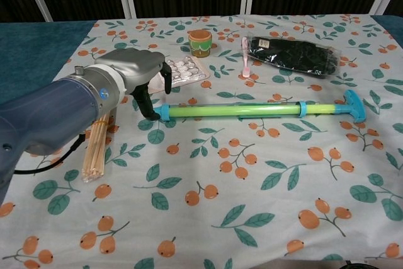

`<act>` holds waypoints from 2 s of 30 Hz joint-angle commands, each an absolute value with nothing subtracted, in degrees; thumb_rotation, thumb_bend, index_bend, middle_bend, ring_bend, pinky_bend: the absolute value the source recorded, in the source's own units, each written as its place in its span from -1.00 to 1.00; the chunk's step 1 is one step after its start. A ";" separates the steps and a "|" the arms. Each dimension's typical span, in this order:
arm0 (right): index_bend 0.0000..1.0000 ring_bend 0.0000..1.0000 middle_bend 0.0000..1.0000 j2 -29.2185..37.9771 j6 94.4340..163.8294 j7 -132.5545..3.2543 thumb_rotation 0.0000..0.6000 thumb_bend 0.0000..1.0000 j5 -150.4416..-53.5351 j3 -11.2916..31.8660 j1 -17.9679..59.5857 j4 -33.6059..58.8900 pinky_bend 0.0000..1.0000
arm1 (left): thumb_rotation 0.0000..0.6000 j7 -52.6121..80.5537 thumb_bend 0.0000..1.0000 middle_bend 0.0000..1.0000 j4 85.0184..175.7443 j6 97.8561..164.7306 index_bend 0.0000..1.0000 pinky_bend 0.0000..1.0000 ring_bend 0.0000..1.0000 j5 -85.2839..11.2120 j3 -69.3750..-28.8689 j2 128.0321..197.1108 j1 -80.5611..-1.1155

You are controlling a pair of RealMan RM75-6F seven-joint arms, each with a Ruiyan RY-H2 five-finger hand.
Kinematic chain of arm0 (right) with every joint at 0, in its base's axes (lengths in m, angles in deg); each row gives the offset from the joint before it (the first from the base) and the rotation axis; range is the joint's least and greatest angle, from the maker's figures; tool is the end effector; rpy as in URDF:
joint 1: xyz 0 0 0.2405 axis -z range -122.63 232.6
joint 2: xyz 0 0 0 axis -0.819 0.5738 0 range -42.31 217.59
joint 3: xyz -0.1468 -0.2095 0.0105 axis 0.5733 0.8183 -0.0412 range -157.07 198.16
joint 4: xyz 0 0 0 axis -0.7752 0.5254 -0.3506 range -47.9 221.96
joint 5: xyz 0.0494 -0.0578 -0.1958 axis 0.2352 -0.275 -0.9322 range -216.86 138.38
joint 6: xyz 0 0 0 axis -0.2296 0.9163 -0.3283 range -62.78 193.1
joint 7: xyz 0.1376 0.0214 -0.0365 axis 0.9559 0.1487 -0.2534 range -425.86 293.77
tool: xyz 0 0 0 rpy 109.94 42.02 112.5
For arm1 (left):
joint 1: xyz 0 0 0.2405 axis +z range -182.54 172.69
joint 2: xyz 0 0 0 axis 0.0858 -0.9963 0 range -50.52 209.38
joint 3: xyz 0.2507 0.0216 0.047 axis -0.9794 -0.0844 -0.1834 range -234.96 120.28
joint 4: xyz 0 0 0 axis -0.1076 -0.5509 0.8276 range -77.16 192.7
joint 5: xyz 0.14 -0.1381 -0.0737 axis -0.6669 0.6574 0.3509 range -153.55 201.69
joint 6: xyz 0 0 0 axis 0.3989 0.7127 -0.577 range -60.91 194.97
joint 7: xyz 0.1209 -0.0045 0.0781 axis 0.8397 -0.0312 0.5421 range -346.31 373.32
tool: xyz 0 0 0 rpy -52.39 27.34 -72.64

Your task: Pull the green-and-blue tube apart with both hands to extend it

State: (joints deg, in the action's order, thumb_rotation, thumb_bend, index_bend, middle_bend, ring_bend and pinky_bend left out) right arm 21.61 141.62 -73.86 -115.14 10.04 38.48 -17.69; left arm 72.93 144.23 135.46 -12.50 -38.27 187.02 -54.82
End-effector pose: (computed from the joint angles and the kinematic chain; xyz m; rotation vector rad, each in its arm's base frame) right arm -0.2324 -0.2545 0.1358 1.4001 -0.9870 1.0708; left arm -0.0696 0.3293 -0.0799 -1.7724 -0.8957 -0.6650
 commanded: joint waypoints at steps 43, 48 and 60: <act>-0.72 -1.00 -1.00 23.11 137.93 -76.37 1.00 -0.74 -106.79 9.72 37.64 -21.74 -0.63 | 1.00 67.50 -0.12 -0.48 144.90 140.94 0.02 -0.61 -0.86 -14.59 -42.45 187.46 -54.59; -0.60 -0.95 -0.95 20.79 136.78 -80.92 1.00 -0.65 -103.81 9.45 35.72 -22.13 -0.63 | 1.00 66.47 -0.12 -0.48 149.18 142.13 0.03 -0.61 -0.86 -15.04 -43.95 184.96 -52.39; -0.40 -0.93 -0.89 10.61 135.35 -93.69 1.00 -0.61 -90.75 6.95 28.31 -21.38 -0.63 | 1.00 64.89 -0.12 -0.48 153.89 143.28 0.03 -0.61 -0.86 -16.02 -44.44 181.86 -50.43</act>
